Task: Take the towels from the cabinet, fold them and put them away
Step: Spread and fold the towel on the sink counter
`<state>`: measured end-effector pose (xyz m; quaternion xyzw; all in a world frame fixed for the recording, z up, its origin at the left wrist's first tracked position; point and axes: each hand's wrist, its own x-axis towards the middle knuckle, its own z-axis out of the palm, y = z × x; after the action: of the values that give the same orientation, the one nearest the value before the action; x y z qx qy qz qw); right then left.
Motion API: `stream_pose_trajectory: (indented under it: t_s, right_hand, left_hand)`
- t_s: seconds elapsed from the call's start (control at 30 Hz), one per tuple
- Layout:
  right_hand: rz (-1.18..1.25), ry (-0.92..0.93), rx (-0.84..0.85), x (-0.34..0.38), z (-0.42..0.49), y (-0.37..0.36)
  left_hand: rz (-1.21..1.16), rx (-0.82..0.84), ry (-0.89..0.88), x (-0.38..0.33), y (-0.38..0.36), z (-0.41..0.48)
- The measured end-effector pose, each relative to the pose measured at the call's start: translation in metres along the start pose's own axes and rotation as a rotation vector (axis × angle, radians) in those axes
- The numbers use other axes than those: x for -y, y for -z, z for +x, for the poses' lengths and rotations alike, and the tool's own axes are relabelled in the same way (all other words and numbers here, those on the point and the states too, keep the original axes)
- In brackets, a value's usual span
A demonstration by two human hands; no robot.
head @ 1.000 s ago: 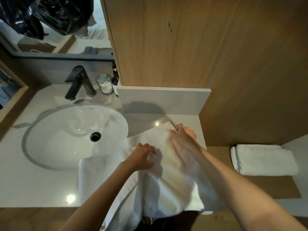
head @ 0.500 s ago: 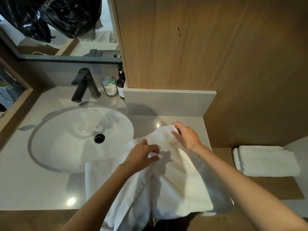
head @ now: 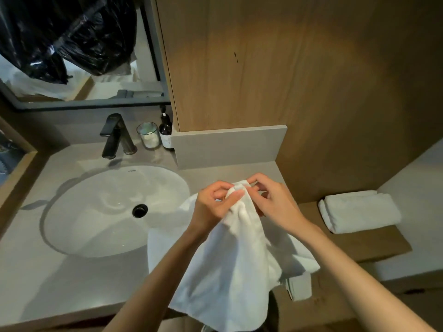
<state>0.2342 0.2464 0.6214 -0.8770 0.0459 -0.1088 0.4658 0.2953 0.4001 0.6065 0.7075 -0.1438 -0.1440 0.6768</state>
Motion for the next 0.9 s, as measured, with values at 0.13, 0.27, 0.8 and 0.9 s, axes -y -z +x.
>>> stream_pose_trajectory:
  t_s: [0.13,0.27,0.8,0.9]
  right_hand:
    - [0.012,0.011,-0.016,0.013,-0.024,0.008]
    - [-0.007,0.015,-0.029,0.019,-0.042,0.016]
    - [0.038,0.086,0.013,0.028,-0.123,0.087]
    - [0.046,0.074,-0.074,0.024,-0.145,0.105]
  left_hand:
    - [-0.081,0.026,-0.014,-0.007,-0.005,-0.016]
    - [-0.039,0.073,-0.082,-0.017,-0.007,-0.031]
    - [0.063,0.206,-0.137,-0.048,-0.063,-0.098]
    - [0.314,0.343,-0.260,-0.050,-0.071,-0.107]
